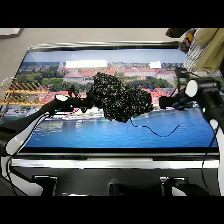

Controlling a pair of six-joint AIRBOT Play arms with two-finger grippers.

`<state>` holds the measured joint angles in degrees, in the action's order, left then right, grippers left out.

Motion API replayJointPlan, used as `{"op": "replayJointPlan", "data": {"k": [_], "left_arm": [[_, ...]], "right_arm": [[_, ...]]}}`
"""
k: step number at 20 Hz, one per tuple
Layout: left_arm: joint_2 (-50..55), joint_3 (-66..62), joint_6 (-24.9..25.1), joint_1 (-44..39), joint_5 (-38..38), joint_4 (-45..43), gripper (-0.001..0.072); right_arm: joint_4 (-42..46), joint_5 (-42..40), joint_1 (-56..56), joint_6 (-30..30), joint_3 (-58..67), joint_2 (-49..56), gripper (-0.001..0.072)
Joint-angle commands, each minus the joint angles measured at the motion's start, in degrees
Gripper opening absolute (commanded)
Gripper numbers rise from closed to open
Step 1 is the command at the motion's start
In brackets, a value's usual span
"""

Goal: Fold the clothes and pants, and hang the long-sleeved shirts on hangers.

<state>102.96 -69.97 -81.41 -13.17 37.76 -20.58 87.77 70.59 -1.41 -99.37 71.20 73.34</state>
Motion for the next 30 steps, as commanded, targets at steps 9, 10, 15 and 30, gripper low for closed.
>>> {"op": "replayJointPlan", "data": {"k": [9, 10, 15, 30], "left_arm": [[0.11, -0.09, 0.00, -0.02, 0.26, 0.07, 0.0029], [0.11, -0.09, 0.00, -0.02, 0.33, 0.07, 0.0029], [-0.15, -0.09, 0.00, -0.02, 0.28, 0.04, 0.0028], [-43.82, -17.77, -0.35, 12.90, 6.12, -21.97, 0.0025]], "right_arm": [[-45.22, -11.80, 11.50, 18.67, -0.02, 25.24, 0.0621], [-45.07, -14.45, 10.51, 18.60, -0.02, 25.29, 0.0617], [-44.54, -17.70, 8.48, 17.29, -0.02, 25.29, 0.0172], [-30.56, -14.88, 9.79, 6.14, 32.22, -14.86, 0.0036]]}}
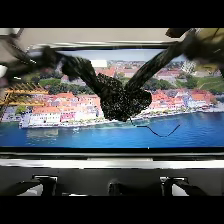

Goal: Fold the clothes and pants, and hang the long-sleeved shirts on hangers.

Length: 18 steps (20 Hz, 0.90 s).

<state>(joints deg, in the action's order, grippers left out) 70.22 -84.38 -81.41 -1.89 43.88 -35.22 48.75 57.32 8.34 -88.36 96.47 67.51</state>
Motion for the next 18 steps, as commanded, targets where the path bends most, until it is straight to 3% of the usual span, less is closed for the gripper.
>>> {"op": "replayJointPlan", "data": {"k": [1, 6, 10, 14, 18], "left_arm": [[-15.06, -3.37, -2.16, 1.95, -0.48, -10.21, 0.0025], [-32.13, -3.37, -23.54, 2.27, -0.33, -37.18, 0.0025], [-39.56, -3.37, -40.22, 2.27, 0.70, -59.34, 0.0025], [-37.55, -3.23, -42.03, 2.27, 1.20, -64.48, 0.0025], [-26.88, -1.66, -41.48, 2.27, 1.40, -64.46, 0.0025]], "right_arm": [[12.46, -2.29, 0.04, -6.58, 7.91, -12.37, 0.0037], [36.44, -4.87, 0.04, -17.70, 8.22, -27.85, 0.0037], [51.47, -10.95, 0.04, -25.92, 8.22, -32.81, 0.0037], [57.59, -13.60, 0.04, -33.07, 8.22, -28.50, 0.0037], [57.22, -11.13, 0.04, -38.47, 8.22, -14.47, 0.0038]]}}
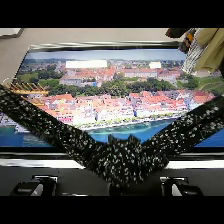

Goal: Fold the clothes and pants, and hang the long-sleeved shirts on hangers.

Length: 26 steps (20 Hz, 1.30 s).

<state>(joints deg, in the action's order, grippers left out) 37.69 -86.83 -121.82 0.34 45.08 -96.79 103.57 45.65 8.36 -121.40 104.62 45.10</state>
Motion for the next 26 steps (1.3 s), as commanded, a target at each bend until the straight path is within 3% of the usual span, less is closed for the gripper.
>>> {"op": "replayJointPlan", "data": {"k": [1, 4, 6, 8, 9, 12, 15, 16, 17, 18, 20, 21, 23, 26], "left_arm": [[10.03, 0.98, -1.03, 0.04, 0.61, -2.86, 0.0025], [22.64, 0.98, -1.07, 0.04, 3.28, -0.87, 0.0025], [30.38, 0.98, -1.05, 0.04, 6.21, 3.43, 0.0026], [36.98, 1.01, -0.96, 0.04, 9.84, 8.11, 0.0026], [39.89, 1.16, -0.17, 0.04, 11.56, 10.51, 0.0026], [45.92, 1.22, 6.73, 0.04, 14.58, 18.14, 0.0027], [47.34, 1.20, 8.50, 0.50, 17.44, 20.57, 0.0046], [46.93, 1.20, 8.55, 1.16, 18.62, 20.76, 0.0162], [46.23, 1.22, 9.03, 2.19, 20.26, 20.85, 0.0418], [45.44, 1.25, 10.40, 3.32, 22.43, 20.81, 0.0545], [42.58, 3.39, 14.10, 6.29, 25.38, 20.76, 0.0546], [40.02, 6.62, 14.47, 8.09, 25.31, 20.81, 0.0546], [33.88, 16.76, 14.32, 11.26, 22.29, 22.23, 0.0546], [25.40, 35.23, 17.07, 13.51, 14.58, 36.83, 0.0546]], "right_arm": [[1.81, 0.35, 0.02, -6.73, 0.07, 12.52, 0.0038], [-1.29, 1.97, 0.02, -8.39, 0.07, 26.12, 0.0039], [-5.51, 7.72, 0.02, -7.26, 0.04, 34.58, 0.0041], [-11.47, 14.82, 0.02, -1.05, 0.04, 41.83, 0.0054], [-14.25, 18.36, 0.02, 3.26, 0.04, 44.98, 0.0100], [-21.33, 25.55, 0.02, 14.75, 0.04, 50.47, 0.0107], [-21.51, 29.16, 0.09, 24.39, 0.07, 49.75, 0.0470], [-20.83, 30.62, 0.48, 27.06, 0.07, 48.76, 0.0500], [-23.06, 31.67, 1.86, 27.26, 0.04, 47.58, 0.0501], [-25.77, 33.31, 3.76, 29.22, -0.24, 46.47, 0.0503], [-32.20, 35.30, 8.35, 31.06, -4.79, 43.54, 0.0533], [-35.12, 36.33, 10.60, 31.98, -9.62, 41.42, 0.0599], [-39.93, 37.27, 13.31, 32.41, -22.10, 36.87, 0.0616], [-47.82, 32.83, 11.52, 33.77, -42.03, 30.88, 0.0616]]}}
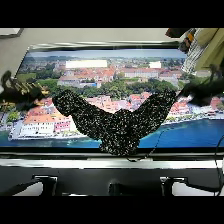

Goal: Fold the clothes and pants, and hang the long-sleeved shirts on hangers.

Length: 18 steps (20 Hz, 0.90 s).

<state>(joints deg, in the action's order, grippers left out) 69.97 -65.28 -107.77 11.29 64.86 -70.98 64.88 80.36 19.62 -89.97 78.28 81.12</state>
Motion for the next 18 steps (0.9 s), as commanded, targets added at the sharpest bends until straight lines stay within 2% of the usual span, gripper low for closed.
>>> {"op": "replayJointPlan", "data": {"k": [1, 3, 5, 8, 14, 15, 16, 18], "left_arm": [[-8.74, 19.28, 5.22, 2.10, -7.65, 16.83, 0.0546], [-10.32, 27.15, 8.07, -0.07, -10.58, 25.49, 0.0546], [-10.27, 31.36, 9.25, -3.50, -12.17, 29.29, 0.0546], [-10.12, 33.42, 8.33, -8.55, -15.06, 29.29, 0.0546], [-9.29, 33.57, 7.28, -11.78, -16.06, 29.49, 0.0546], [-9.25, 33.73, 7.28, -12.00, -16.55, 29.62, 0.0546], [-9.16, 33.83, 7.28, -12.39, -16.96, 29.68, 0.0546], [-8.20, 33.83, 7.30, -13.73, -16.96, 29.68, 0.0546]], "right_arm": [[-11.23, -4.13, -1.33, 2.84, -20.94, -6.27, 0.0616], [-13.55, -8.39, -5.84, 3.06, -29.05, -6.82, 0.0616], [-13.88, -13.40, -11.26, 2.95, -34.21, -6.82, 0.0616], [-14.10, -19.02, -16.57, -1.33, -37.53, -6.75, 0.0616], [-15.93, -18.34, -18.86, -3.98, -37.94, -4.98, 0.0614], [-16.37, -18.82, -18.86, -4.26, -37.94, -4.42, 0.0580], [-16.98, -19.61, -18.86, -3.87, -37.92, -3.98, 0.0425], [-18.56, -21.07, -18.84, -2.36, -37.81, -4.07, 0.0047]]}}
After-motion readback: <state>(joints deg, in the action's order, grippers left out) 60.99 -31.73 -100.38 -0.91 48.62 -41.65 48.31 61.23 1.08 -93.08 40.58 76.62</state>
